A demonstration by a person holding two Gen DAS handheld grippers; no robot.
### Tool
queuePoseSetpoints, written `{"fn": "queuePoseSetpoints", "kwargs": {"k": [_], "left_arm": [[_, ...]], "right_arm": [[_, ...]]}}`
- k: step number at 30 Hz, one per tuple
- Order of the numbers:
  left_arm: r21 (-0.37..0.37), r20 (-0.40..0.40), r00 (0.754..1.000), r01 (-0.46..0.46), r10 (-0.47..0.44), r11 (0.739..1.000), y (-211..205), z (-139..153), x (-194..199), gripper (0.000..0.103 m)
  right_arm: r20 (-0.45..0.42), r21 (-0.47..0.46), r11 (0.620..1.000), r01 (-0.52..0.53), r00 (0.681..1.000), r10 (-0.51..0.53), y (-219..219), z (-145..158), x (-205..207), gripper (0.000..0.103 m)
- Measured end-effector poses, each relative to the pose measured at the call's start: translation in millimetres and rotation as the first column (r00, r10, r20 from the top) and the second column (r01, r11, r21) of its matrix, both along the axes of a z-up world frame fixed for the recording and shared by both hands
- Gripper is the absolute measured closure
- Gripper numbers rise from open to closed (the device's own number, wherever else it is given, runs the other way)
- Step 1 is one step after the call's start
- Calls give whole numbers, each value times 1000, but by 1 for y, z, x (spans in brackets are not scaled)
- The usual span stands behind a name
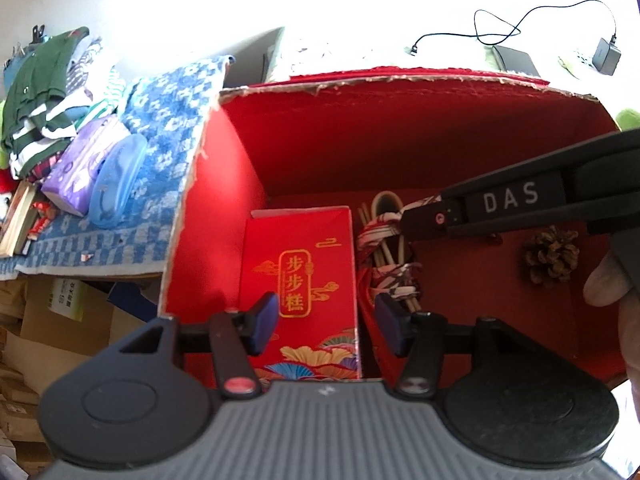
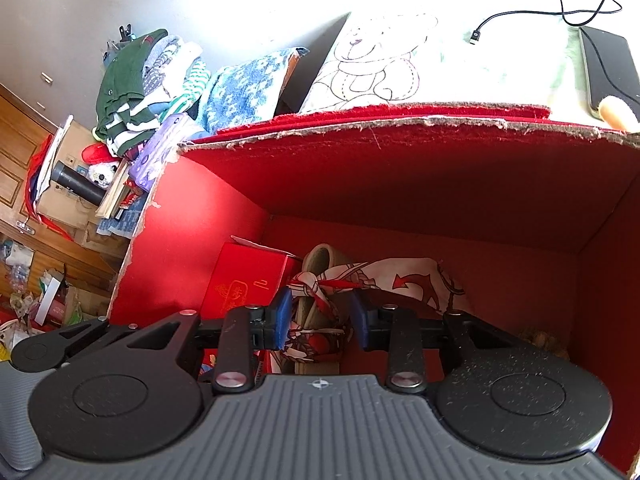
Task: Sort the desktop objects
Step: 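Open the right tool and withdraw it from the box, then move the right tool to the orange gourd beside the tape roll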
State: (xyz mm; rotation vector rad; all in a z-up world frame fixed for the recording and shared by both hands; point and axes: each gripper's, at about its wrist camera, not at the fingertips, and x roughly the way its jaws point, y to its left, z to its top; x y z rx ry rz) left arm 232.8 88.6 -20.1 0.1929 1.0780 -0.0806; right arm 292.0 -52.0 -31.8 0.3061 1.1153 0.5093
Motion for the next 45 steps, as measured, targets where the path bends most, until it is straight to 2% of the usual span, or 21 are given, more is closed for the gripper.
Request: {"fn": "queuePoseSetpoints", "kwargs": {"k": [8, 12, 17, 20, 25, 31, 36, 40, 45], "left_arm": [[23, 19, 1000, -6, 6, 1000, 3, 5, -2, 42], [6, 47, 999, -17, 16, 1000, 9, 17, -9, 40], [-35, 91, 995, -32, 35, 999, 12, 35, -20, 38], [-37, 112, 993, -34, 38, 999, 8, 43, -30, 38], [-51, 141, 989, -44, 51, 998, 1, 52, -53, 39], [-93, 173, 981, -75, 90, 993, -5, 68, -87, 39], [-104, 200, 971, -114, 133, 988, -3, 77, -122, 38], [-141, 176, 967, -159, 183, 977, 4, 70, -149, 38], [-162, 110, 967, -212, 231, 964, 8, 45, -179, 38]], "right_arm": [[-1, -17, 1000, 13, 1000, -13, -1, 5, -6, 69], [-9, 3, 1000, 3, 1000, -2, -6, 5, -20, 68], [75, 14, 1000, -11, 997, 10, -15, 22, -39, 67], [119, 67, 998, 0, 993, -8, -31, 33, -52, 63], [178, 146, 989, -11, 984, -15, -56, 48, -74, 62], [215, 212, 972, -101, 975, 54, -76, 60, -106, 62], [259, 180, 962, -204, 954, 154, -79, 61, -138, 62], [231, 185, 950, -253, 950, 208, -80, 48, -152, 63], [165, 184, 938, -295, 950, 266, -75, 26, -165, 63]]}}
